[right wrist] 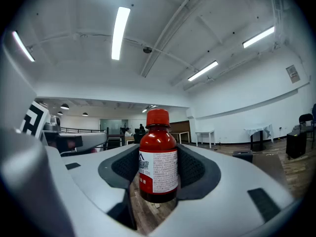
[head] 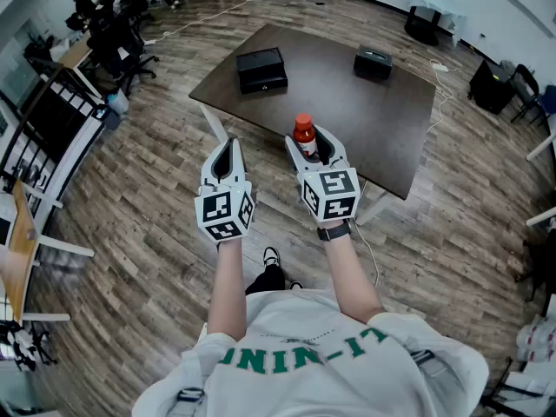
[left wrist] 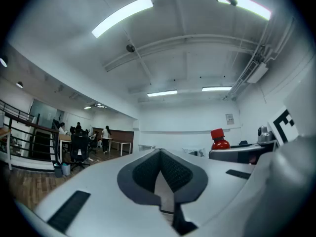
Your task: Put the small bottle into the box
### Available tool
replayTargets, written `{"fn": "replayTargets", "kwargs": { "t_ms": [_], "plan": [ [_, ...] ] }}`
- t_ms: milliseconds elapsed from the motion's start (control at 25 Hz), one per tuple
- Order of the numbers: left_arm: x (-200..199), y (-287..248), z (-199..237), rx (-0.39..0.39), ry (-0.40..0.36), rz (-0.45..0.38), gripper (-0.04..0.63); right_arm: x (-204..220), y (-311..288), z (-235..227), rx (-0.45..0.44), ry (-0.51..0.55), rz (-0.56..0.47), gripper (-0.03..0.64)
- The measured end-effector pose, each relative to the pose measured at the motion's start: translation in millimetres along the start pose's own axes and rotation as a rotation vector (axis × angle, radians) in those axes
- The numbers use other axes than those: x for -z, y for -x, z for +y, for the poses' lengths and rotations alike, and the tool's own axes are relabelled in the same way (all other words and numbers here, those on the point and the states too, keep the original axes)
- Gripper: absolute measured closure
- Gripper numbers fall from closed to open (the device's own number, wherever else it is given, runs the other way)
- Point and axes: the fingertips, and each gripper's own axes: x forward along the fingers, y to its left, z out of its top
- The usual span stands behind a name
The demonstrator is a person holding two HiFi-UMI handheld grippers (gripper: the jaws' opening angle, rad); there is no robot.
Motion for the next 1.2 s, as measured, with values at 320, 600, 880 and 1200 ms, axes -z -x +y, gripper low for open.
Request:
{"fn": "replayTargets", "kwargs": {
  "t_ms": [320,600,880,1200],
  "plan": [
    [15.3,-70.8,29.2,0.025,0.016,0.010,0.586,22.0,-76.5,-14.2,-0.013,-0.013,0.039,0.383],
    [29.5,-178.8,94.7,0.018,-0.012,0.012,0.586,32.2,-198.0,-33.5,-0.034,-0.068,0.034,0.383],
    [11.0,-304.3,197.3,0.010,-0.012,-0.019,0.586,19.3,-351.2,-39.6,-0.102,-0.165,0.052,0.383],
    [25.7,-401.9,269.7,0.021,0.015,-0.001,0.586,24.7,-460.3,-53.8,-0.085,-0.168,0.071,0.385]
  ]
}}
